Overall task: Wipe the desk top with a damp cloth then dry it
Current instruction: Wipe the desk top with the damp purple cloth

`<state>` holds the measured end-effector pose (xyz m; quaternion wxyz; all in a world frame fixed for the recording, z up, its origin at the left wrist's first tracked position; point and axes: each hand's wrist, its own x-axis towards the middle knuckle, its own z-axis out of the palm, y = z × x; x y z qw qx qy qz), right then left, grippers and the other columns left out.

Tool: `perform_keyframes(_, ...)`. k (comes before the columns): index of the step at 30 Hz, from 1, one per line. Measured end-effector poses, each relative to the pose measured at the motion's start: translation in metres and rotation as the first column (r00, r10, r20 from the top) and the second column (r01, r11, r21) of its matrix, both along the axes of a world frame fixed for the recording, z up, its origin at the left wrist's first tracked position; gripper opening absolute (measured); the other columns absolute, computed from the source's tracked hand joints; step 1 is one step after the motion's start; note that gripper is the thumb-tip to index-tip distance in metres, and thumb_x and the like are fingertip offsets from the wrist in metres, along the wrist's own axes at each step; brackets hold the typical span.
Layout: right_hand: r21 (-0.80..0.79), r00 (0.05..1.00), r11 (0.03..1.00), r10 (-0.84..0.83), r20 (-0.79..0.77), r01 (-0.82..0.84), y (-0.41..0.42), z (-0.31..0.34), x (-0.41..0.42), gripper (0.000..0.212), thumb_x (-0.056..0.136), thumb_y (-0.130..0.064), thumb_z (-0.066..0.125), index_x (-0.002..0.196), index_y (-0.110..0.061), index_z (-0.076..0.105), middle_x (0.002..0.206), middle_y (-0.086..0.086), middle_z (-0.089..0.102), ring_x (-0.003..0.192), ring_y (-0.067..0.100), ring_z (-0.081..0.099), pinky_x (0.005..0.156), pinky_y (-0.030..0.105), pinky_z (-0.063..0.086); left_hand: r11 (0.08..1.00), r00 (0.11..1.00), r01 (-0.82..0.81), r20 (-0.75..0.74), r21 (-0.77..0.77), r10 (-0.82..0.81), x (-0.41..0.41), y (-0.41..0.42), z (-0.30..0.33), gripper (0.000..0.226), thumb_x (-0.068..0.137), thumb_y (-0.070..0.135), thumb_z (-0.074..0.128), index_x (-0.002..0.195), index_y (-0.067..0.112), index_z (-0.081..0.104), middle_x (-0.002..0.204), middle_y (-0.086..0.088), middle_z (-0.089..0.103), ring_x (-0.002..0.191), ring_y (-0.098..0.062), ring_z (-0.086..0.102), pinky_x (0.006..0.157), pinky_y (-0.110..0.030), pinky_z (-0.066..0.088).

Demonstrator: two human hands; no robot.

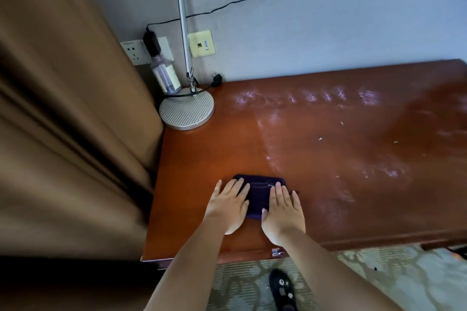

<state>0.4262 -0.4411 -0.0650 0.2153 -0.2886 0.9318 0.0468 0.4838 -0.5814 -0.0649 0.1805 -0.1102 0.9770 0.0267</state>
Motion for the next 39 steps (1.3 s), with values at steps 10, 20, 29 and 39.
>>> perform_keyframes(10, 0.021, 0.996, 0.996, 0.090, 0.011, -0.090, -0.017, -0.001, -0.078, 0.067, 0.101, -0.038, 0.016, 0.149, -0.005, -0.015, 0.158, 0.009, -0.021, 0.146, 0.019, -0.018, 0.118, 0.037, -0.012, 0.991, 0.991, -0.131, -0.025, -0.029, 0.130, -0.059, 0.001, -0.018, 0.056, 0.104, 0.039, 0.006, 0.152, 0.017, -0.013, 0.160, -0.002, -0.019, 0.146, -0.016, -0.021, 0.120, -0.044, -0.009)
perform_keyframes(20, -0.013, 0.984, 0.984, 0.178, -0.016, -0.178, -0.035, -0.012, -0.141, 0.066, 0.101, -0.042, 0.013, 0.150, -0.010, -0.016, 0.158, 0.005, -0.023, 0.145, 0.015, -0.020, 0.118, 0.037, -0.011, 0.976, 0.976, -0.208, 0.055, -0.067, 0.212, -0.115, -0.018, -0.012, 0.057, 0.103, 0.041, 0.004, 0.153, 0.020, -0.012, 0.160, -0.002, -0.020, 0.146, -0.017, -0.021, 0.116, -0.051, -0.011)
perform_keyframes(29, -0.015, 0.986, 0.986, 0.164, 0.010, -0.164, -0.006, -0.004, -0.105, 0.063, 0.102, -0.042, 0.012, 0.150, -0.010, -0.015, 0.159, 0.005, -0.020, 0.146, 0.015, -0.017, 0.119, 0.036, -0.009, 0.971, 0.972, -0.219, 0.070, -0.096, 0.226, -0.082, 0.015, -0.010, 0.057, 0.103, 0.042, 0.003, 0.152, 0.019, -0.014, 0.160, -0.003, -0.020, 0.147, -0.020, -0.020, 0.117, -0.051, -0.012)
perform_keyframes(39, -0.061, 0.990, 0.989, 0.137, -0.017, -0.137, 0.011, 0.002, -0.062, 0.058, 0.105, -0.031, 0.015, 0.151, -0.007, -0.010, 0.159, 0.007, -0.017, 0.147, 0.018, -0.013, 0.120, 0.032, -0.004, 0.984, 0.985, -0.172, -0.003, -0.039, 0.172, -0.047, 0.031, 0.000, 0.053, 0.105, 0.037, 0.007, 0.155, 0.019, -0.001, 0.163, 0.003, -0.004, 0.149, -0.014, -0.009, 0.116, -0.051, -0.013)
